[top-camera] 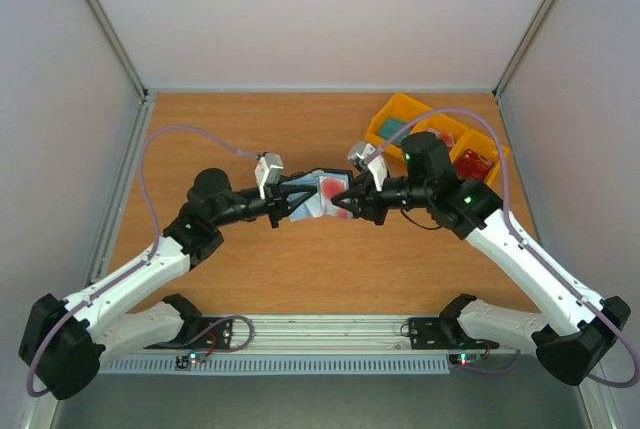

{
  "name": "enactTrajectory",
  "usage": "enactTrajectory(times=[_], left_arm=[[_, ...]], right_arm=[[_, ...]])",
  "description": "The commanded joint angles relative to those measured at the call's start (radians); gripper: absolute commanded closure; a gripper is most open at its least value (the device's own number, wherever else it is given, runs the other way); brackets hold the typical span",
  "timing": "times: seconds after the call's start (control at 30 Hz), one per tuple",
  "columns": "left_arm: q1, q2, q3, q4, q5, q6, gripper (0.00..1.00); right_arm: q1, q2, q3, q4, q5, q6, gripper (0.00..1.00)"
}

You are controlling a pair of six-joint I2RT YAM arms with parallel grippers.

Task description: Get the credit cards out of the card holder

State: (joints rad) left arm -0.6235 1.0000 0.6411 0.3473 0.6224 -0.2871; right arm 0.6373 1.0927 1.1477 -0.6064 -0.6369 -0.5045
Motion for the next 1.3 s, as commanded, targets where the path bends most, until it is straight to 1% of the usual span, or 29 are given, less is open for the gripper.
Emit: enactTrajectory(times=[0.0,0.03,0.1,0.13,0.2,0.23,0.27,0.3,0.33,0.4,0.43,0.5,0.57,0.6,0.63,0.7,0.83,0.87,0.9,0.97,1.03,1.07,1.1,1.13,1.2,1.27], left_arm=[[0.015,-0.025,-0.004,0.057,0.051,-0.005,1.0],[0.015,-0.024,-0.004,0.061,0.062,-0.008,1.0],[0.015,-0.024,-0.004,0.068,0.081,-0.015,1.0],[0.015,-0.025,-0.004,0.073,0.088,-0.018,1.0],[0.015,-0.027,-0.006,0.063,0.078,-0.025,1.0],[0.018,-0.03,-0.007,0.048,0.047,-0.033,0.95],[0.023,-0.032,-0.008,0.025,0.007,-0.041,0.78],[0.033,-0.036,-0.01,0.0,-0.048,-0.047,0.64],[0.048,-0.038,-0.013,-0.033,-0.11,-0.05,0.57],[0.063,-0.043,-0.014,-0.121,-0.262,-0.021,0.5],[0.07,-0.044,-0.013,-0.176,-0.35,0.001,0.49],[0.085,-0.04,-0.004,-0.271,-0.486,0.056,0.48],[0.09,-0.042,0.0,-0.321,-0.527,0.096,0.49],[0.09,-0.047,-0.003,-0.324,-0.51,0.103,0.49],[0.09,-0.053,-0.005,-0.314,-0.479,0.108,0.49],[0.09,-0.062,-0.02,-0.243,-0.373,0.091,0.5],[0.071,-0.045,-0.024,-0.063,-0.075,0.05,0.56],[0.059,-0.038,-0.019,-0.029,0.008,0.039,0.57],[0.045,-0.029,-0.014,0.007,0.06,0.027,0.58],[0.026,-0.012,-0.008,0.058,0.139,-0.031,0.58],[0.014,-0.006,-0.01,0.084,0.183,-0.069,0.54],[0.012,-0.007,-0.01,0.089,0.205,-0.068,0.54],[0.01,-0.012,-0.014,0.082,0.213,-0.053,0.53],[0.011,-0.021,-0.014,0.07,0.209,-0.037,0.54],[0.01,-0.033,-0.02,0.049,0.198,-0.001,0.58],[0.01,-0.039,-0.025,0.034,0.181,0.002,0.61]], right_arm=[[-0.034,-0.026,0.003,-0.036,-0.081,-0.023,0.78],[-0.047,-0.024,-0.001,-0.034,-0.094,-0.02,0.79],[-0.056,-0.014,-0.002,-0.028,-0.118,-0.01,0.93],[-0.059,-0.007,-0.001,-0.025,-0.134,-0.009,0.98],[-0.069,0.002,0.002,-0.026,-0.175,-0.011,0.99],[-0.082,0.002,-0.003,-0.02,-0.191,-0.008,0.99],[-0.104,-0.002,-0.014,-0.008,-0.198,0.002,0.99],[-0.135,-0.006,-0.028,0.008,-0.199,0.02,0.99],[-0.171,-0.007,-0.042,0.023,-0.198,0.049,0.99],[-0.246,0.002,-0.055,0.037,-0.161,0.125,0.99],[-0.276,0.016,-0.054,0.021,-0.061,0.186,0.99],[-0.31,0.053,-0.027,-0.081,0.248,0.267,0.99],[-0.311,0.114,0.042,-0.213,0.513,0.297,0.99],[-0.31,0.137,0.058,-0.247,0.58,0.304,0.99],[-0.307,0.151,0.062,-0.257,0.607,0.309,0.99],[-0.289,0.161,0.058,-0.239,0.586,0.328,0.99],[-0.18,0.199,0.088,-0.216,0.59,0.351,0.99],[-0.144,0.209,0.096,-0.201,0.561,0.337,0.99],[-0.111,0.216,0.098,-0.171,0.506,0.319,0.99],[-0.082,0.206,0.075,-0.071,0.313,0.286,0.99],[-0.081,0.164,0.019,0.086,0.068,0.271,0.99],[-0.081,0.143,-0.004,0.139,0.017,0.266,0.99],[-0.081,0.122,-0.023,0.18,-0.064,0.255,0.99],[-0.08,0.104,-0.041,0.205,-0.107,0.244,0.99],[-0.081,0.071,-0.062,0.243,-0.198,0.217,0.99],[-0.08,0.053,-0.074,0.263,-0.276,0.201,0.99]])
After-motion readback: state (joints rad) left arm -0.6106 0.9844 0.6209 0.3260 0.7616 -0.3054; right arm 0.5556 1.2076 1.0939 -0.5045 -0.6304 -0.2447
